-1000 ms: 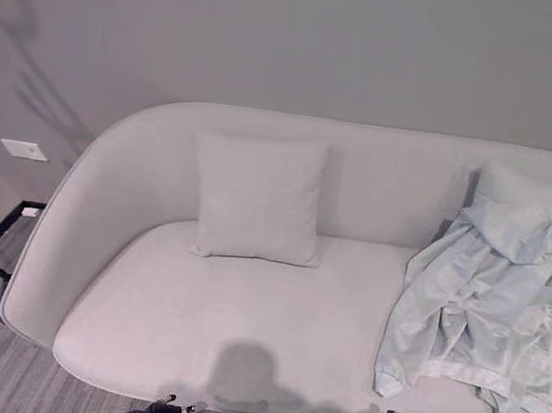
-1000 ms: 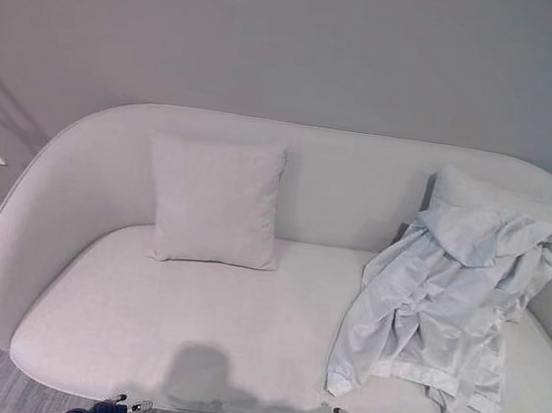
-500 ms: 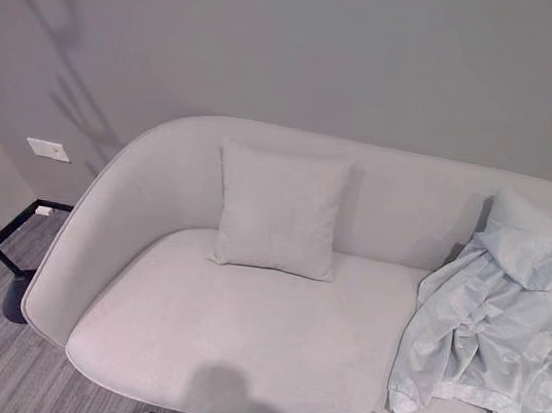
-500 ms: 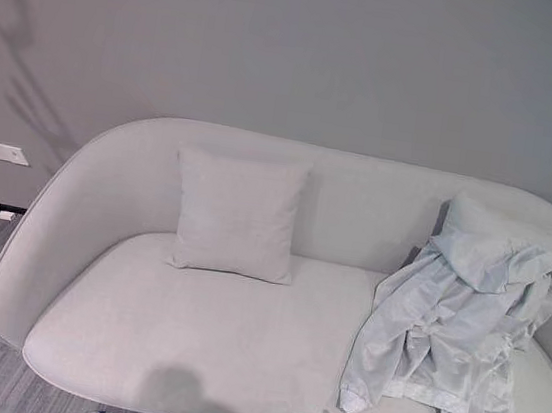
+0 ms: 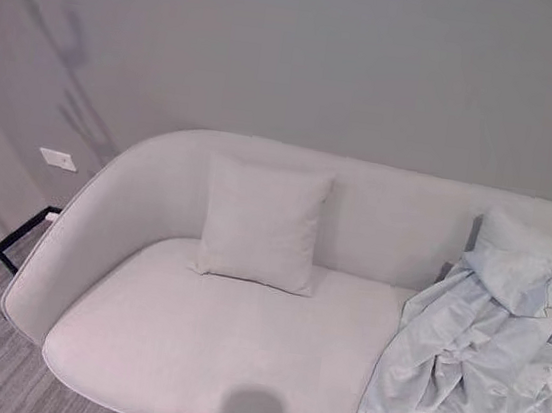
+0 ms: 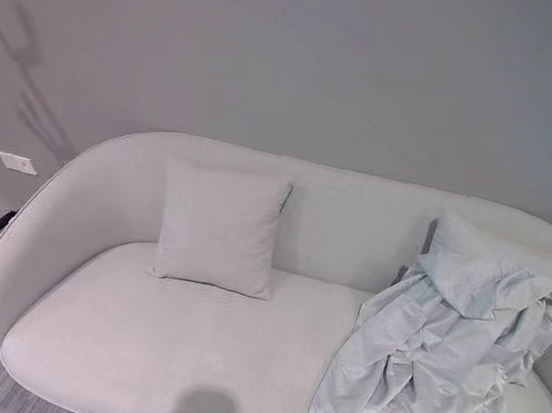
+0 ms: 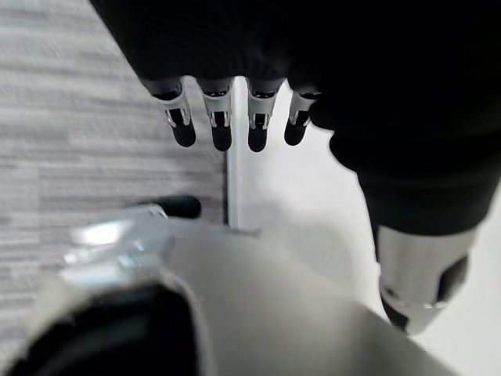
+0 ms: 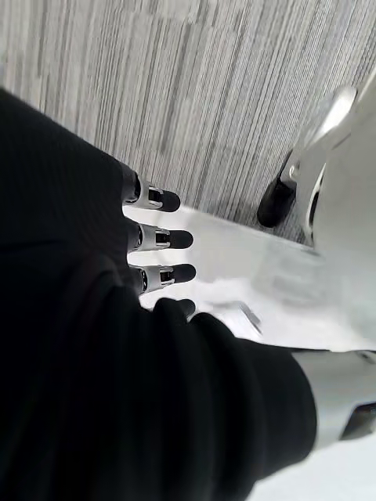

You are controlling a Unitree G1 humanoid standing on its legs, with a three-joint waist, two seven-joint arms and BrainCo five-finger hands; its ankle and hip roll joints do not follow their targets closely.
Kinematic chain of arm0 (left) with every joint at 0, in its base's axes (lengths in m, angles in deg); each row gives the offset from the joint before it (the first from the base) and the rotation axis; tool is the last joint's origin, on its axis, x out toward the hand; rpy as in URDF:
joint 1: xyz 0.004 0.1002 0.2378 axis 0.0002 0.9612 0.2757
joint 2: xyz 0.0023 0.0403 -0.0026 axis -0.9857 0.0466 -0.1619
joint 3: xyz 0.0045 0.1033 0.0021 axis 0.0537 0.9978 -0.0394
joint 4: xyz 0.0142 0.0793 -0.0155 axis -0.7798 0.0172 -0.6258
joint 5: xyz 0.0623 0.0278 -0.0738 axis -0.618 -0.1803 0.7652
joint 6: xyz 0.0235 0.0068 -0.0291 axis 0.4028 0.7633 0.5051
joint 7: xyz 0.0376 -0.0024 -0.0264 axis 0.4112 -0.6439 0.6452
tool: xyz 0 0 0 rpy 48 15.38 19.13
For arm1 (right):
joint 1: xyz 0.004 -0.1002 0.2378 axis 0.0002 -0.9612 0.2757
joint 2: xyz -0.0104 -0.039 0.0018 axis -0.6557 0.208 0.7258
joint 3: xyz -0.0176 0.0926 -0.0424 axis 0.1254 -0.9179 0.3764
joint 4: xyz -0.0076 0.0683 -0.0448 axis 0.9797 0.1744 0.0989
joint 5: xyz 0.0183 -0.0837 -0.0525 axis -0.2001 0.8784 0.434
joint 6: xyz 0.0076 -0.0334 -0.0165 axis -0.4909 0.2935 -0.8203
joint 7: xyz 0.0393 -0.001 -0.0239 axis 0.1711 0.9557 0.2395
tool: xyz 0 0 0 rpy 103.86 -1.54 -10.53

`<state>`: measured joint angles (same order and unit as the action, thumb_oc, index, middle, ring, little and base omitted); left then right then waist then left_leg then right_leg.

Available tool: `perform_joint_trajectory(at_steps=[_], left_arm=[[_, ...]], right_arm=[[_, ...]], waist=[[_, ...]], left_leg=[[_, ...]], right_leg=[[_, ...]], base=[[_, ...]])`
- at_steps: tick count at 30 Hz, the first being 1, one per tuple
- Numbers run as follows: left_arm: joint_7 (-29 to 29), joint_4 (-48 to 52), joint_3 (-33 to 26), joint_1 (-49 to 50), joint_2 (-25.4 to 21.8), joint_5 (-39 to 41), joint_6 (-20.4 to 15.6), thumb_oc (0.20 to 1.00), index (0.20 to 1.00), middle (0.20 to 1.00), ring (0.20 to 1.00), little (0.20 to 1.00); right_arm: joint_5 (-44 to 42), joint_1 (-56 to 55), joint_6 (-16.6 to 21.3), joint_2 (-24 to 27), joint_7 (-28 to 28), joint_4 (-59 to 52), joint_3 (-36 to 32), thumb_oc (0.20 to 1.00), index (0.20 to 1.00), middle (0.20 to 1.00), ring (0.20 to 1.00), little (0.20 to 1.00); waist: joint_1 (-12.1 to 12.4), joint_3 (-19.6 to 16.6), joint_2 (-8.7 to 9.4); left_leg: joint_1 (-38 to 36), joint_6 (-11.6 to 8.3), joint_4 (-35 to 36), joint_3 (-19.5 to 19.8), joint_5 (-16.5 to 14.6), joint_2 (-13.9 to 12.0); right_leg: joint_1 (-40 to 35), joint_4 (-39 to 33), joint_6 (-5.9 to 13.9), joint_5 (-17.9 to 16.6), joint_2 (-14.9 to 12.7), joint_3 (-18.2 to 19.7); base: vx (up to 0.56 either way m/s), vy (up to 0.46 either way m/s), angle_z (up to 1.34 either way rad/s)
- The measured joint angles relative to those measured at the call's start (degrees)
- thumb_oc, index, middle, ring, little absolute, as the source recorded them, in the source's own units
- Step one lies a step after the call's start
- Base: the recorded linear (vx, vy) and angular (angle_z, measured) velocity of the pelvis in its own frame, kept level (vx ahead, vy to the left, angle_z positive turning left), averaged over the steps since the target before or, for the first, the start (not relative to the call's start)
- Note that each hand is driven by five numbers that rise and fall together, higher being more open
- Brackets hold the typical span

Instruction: Hang the clothes on the sofa on the clothes rack.

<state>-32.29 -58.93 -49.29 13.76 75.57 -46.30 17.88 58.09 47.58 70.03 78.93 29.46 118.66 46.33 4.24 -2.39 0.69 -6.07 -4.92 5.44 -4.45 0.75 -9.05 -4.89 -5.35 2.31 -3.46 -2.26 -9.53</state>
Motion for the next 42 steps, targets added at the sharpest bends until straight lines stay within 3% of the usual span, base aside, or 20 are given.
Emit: perform_joint_trajectory(at_steps=[3, 6, 11, 23, 31, 42], left_arm=[[-0.5, 0.1, 0.2, -0.9, 0.3, 0.0, 0.1, 1.000, 1.000, 1.000, 1.000, 1.000], [-0.6, 0.0, 0.1, -2.0, 0.5, 0.0, -0.1, 1.000, 1.000, 1.000, 1.000, 1.000], [-0.5, -2.4, 0.6, -1.8, -0.1, -0.1, 0.0, 1.000, 1.000, 1.000, 1.000, 1.000], [-0.5, -1.1, 2.3, -2.3, -0.2, -0.1, -0.2, 1.000, 1.000, 1.000, 1.000, 1.000], [0.0, 1.3, 1.6, -2.4, 0.8, 0.2, -1.0, 1.000, 1.000, 1.000, 1.000, 1.000], [2.1, -0.1, 1.6, -2.5, -0.2, 0.2, -1.1, 1.000, 1.000, 1.000, 1.000, 1.000]], right_arm=[[0.0, -0.6, -0.1, -0.1, -0.1, -2.4, 0.0, 1.000, 1.000, 1.000, 1.000, 1.000], [0.0, -0.5, -0.1, 0.7, -0.2, -3.3, -0.1, 1.000, 1.000, 1.000, 1.000, 1.000], [0.0, -0.5, -0.1, 0.9, -0.8, -4.0, 0.0, 1.000, 1.000, 1.000, 1.000, 1.000], [-0.1, -0.4, 0.0, 1.0, -1.3, -5.3, -1.1, 1.000, 1.000, 1.000, 1.000, 1.000], [-1.3, -1.6, 0.1, -1.4, -1.3, -3.0, -3.9, 1.000, 1.000, 1.000, 1.000, 1.000], [-2.3, -2.9, -0.1, -3.5, -1.6, -1.9, -5.6, 1.000, 1.000, 1.000, 1.000, 1.000]], waist=[[-0.9, 0.6, -0.61], [-0.9, 0.8, -1.22], [-0.6, 1.0, -2.42], [-1.0, 1.3, -2.40], [-2.5, -0.2, -1.43], [-3.7, -3.0, 1.11]], left_leg=[[0.4, -0.54, -0.5, 0.3, 0.2, -1.9], [1.1, -1.53, 0.0, 0.8, 0.5, -2.1], [1.1, -1.85, 0.0, 0.2, 0.7, -1.1], [0.5, -1.50, 0.0, -0.6, 0.9, -0.6], [-0.2, -1.30, 0.0, -0.7, 0.7, -0.8], [-0.2, -0.83, 0.0, -2.7, -0.1, 2.2]], right_leg=[[-0.2, -0.2, -1.92, 1.1, 1.9, -1.1], [0.4, -0.2, -1.74, 1.3, 2.2, -2.2], [0.8, -0.2, -1.09, 1.1, 1.1, -0.7], [0.2, -0.2, -0.59, 0.8, 0.7, -0.6], [-0.6, 0.1, -0.63, 0.9, 1.0, -0.3], [1.6, -0.1, 0.52, 0.5, -1.7, 2.5]], base=[[-0.02, -0.061, 0.13], [0.03, 0.028, 0.19], [0.03, 0.040, -0.05], [0.00, -0.006, -0.03], [0.00, 0.046, -0.01], [-0.01, 0.111, -0.11]])
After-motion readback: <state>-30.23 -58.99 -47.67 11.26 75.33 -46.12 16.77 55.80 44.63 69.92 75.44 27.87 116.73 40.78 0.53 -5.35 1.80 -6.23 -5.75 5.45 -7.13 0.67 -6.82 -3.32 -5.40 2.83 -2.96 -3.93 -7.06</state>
